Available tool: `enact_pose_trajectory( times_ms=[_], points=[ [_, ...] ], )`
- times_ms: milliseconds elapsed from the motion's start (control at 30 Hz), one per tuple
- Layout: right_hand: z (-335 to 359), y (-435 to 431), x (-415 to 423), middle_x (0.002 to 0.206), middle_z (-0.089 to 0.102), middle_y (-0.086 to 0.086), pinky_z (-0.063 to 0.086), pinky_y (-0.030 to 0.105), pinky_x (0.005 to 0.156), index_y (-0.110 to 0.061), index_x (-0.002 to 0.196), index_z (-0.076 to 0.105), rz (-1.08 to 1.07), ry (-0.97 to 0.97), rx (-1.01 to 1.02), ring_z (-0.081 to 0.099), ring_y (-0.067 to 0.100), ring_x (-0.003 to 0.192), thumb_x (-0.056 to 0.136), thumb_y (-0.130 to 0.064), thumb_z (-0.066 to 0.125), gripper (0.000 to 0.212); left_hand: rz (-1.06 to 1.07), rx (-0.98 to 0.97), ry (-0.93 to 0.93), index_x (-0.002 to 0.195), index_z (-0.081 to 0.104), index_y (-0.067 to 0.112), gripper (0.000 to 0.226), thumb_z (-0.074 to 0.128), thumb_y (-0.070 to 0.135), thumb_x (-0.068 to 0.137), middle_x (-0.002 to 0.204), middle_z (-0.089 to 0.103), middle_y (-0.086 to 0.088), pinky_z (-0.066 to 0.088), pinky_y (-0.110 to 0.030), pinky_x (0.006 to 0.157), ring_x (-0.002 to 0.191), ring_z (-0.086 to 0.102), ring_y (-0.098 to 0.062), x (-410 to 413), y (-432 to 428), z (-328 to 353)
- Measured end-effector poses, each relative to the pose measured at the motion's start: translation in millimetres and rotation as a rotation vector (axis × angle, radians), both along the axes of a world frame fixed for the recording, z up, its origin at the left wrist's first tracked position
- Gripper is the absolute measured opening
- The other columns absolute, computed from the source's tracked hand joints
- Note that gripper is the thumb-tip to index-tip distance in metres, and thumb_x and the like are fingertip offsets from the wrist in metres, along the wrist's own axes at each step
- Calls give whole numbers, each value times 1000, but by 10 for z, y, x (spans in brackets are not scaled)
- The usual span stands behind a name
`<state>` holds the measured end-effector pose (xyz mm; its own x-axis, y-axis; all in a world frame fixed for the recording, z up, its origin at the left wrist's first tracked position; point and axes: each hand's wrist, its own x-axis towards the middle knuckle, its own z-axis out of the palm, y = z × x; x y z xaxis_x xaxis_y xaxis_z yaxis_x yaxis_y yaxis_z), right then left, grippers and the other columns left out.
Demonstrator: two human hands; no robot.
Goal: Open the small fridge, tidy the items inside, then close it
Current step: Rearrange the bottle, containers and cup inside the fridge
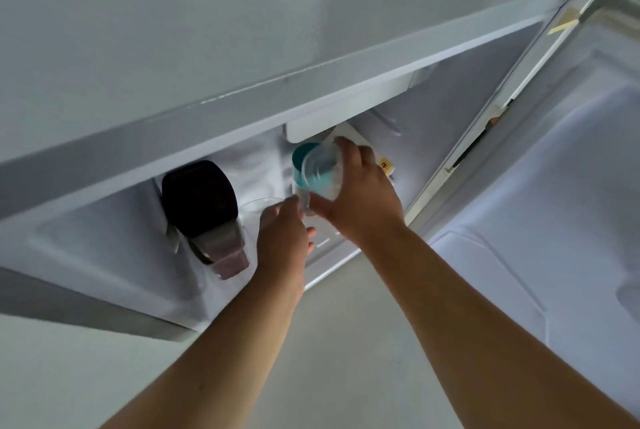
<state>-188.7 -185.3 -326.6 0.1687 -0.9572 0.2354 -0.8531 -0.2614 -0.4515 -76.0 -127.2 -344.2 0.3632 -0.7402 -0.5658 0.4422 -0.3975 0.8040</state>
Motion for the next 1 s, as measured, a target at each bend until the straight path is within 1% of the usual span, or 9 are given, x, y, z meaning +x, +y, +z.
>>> enact_pose_trajectory(
  times_ms=[133, 267, 433, 500, 633, 733, 800, 900, 1000],
  points=[
    [-298, 488, -226, 137, 53, 4, 59, 47, 82, -30, 150, 33, -81, -43, 23, 64, 32, 109, 65, -65, 75, 101, -71, 87, -26, 127, 58, 23, 31, 52, 39, 102, 114, 70, 2, 52, -32, 68, 89, 72, -17, -58, 255, -213],
    [-727, 609, -199, 140, 50, 6, 57, 50, 88, -31, 153, 23, -124, 114, 237, 60, 35, 119, 69, -68, 79, 107, -105, 174, 39, 125, 60, 22, 30, 51, 38, 102, 107, 69, 7, 53, -32, 70, 90, 71, -15, -111, 398, -416],
    [-1001, 358, 1, 148, 48, 8, 57, 50, 89, -27, 158, 12, -73, 197, 285, 58, 35, 123, 70, -66, 84, 119, -145, 177, 130, 132, 60, 24, 39, 43, 47, 104, 101, 68, 12, 42, -42, 113, 116, 65, -15, -89, 379, -558],
    [-1049, 310, 26, 150, 46, 9, 56, 50, 91, -25, 158, 11, -37, 210, 299, 57, 36, 124, 72, -64, 84, 119, -151, 165, 144, 141, 54, 24, 45, 41, 47, 105, 109, 66, 14, 35, -43, 118, 129, 59, -17, -56, 380, -578],
    [-1014, 380, -15, 149, 47, 9, 55, 51, 94, -22, 156, 25, -8, 216, 249, 54, 34, 125, 80, -64, 76, 101, -126, 161, 63, 128, 59, 25, 29, 43, 36, 106, 131, 61, 3, 40, -43, 115, 125, 61, -19, 46, 396, -644],
    [-940, 475, 140, 131, 60, 7, 55, 50, 93, -19, 137, 48, 11, 156, 26, 57, 31, 115, 84, -60, 65, 69, -34, 183, 34, 113, 66, 19, 24, 48, 31, 103, 122, 70, -2, 53, -40, 93, 105, 69, -18, 138, 435, -742],
    [-889, 474, 392, 118, 66, 3, 57, 46, 87, -23, 124, 53, 13, 49, 73, 62, 26, 106, 85, -63, 63, 57, -20, 196, 5, 109, 70, 20, 31, 46, 37, 100, 111, 75, -3, 53, -36, 77, 94, 73, -16, 185, 491, -786],
    [-881, 390, 749, 109, 67, 5, 58, 45, 83, -24, 118, 47, -39, -39, 306, 65, 28, 100, 78, -68, 73, 66, 15, 188, 5, 103, 74, 27, 36, 42, 43, 100, 102, 80, 0, 53, -34, 73, 89, 76, -13, 244, 556, -817],
    [-913, 327, 894, 108, 65, 10, 58, 48, 86, -22, 119, 42, -80, -13, 371, 66, 33, 101, 75, -61, 82, 71, 42, 186, 49, 105, 74, 26, 36, 44, 45, 102, 104, 80, 2, 53, -35, 76, 94, 73, -13, 305, 534, -806]
  ],
)
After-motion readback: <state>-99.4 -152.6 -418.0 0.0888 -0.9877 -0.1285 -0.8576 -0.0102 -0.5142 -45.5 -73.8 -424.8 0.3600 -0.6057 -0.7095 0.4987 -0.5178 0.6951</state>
